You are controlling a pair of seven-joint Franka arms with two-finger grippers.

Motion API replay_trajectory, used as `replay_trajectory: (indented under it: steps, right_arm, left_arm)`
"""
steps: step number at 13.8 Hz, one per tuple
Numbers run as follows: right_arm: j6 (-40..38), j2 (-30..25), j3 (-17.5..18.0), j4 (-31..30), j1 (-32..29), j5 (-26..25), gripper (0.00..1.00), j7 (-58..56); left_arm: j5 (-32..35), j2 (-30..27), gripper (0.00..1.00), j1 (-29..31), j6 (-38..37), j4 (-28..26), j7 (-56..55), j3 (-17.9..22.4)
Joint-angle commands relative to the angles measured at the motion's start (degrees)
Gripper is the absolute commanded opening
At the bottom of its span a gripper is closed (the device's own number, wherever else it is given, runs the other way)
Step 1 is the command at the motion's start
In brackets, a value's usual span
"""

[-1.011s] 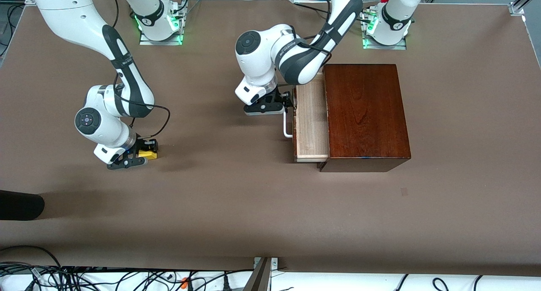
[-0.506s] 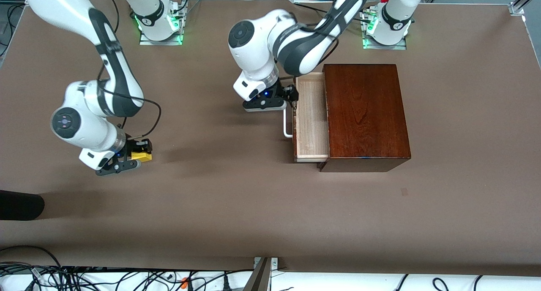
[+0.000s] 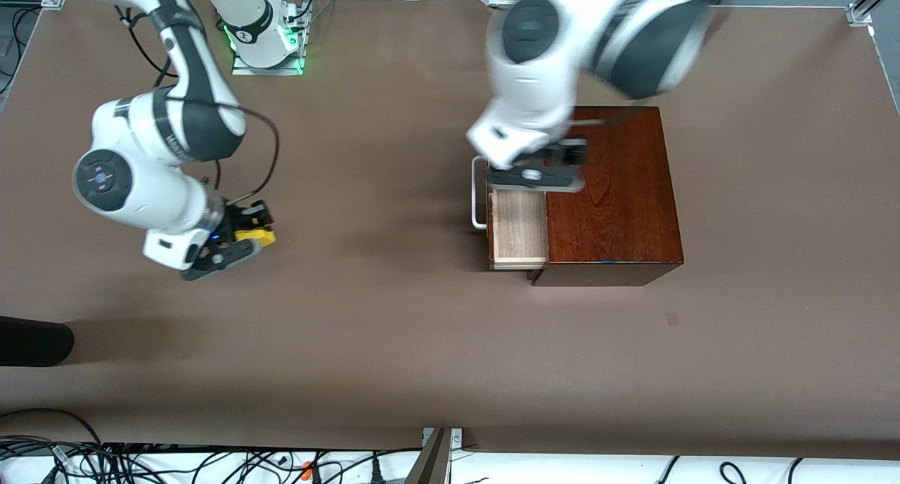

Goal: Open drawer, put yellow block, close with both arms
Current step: 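Lift the yellow cube with the right gripper while the left gripper withdraws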

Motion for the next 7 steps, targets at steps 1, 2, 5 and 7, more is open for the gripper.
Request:
replay_trajectory:
  steps: [1,2,5,7]
  right_arm:
    - [-0.96,0.56,2.67,3.21,3.37,-0.14,0.24,-1.78]
    - [1.13,0.74,2.77,3.22,6.17,-0.32,0.25,-2.13]
    - [4.58,0.83,2.77,3.22,16.02,-2.79,0.25,-1.61]
    - [6.5,4.5,3.03,7.4,22.51,-2.7,0.25,-1.18]
  left_arm:
    - [-3.32,-4.36,1.0,7.94,-2.62,-1.38,12.28,-0.65]
    - [-4.38,-5.41,1.0,10.75,-3.15,-1.55,15.63,-0.65]
    - [-4.74,-8.05,1.0,17.0,-4.83,-2.08,24.77,-0.65]
    - [-5.52,-9.55,1.0,20.87,-6.4,-3.22,31.29,-0.65]
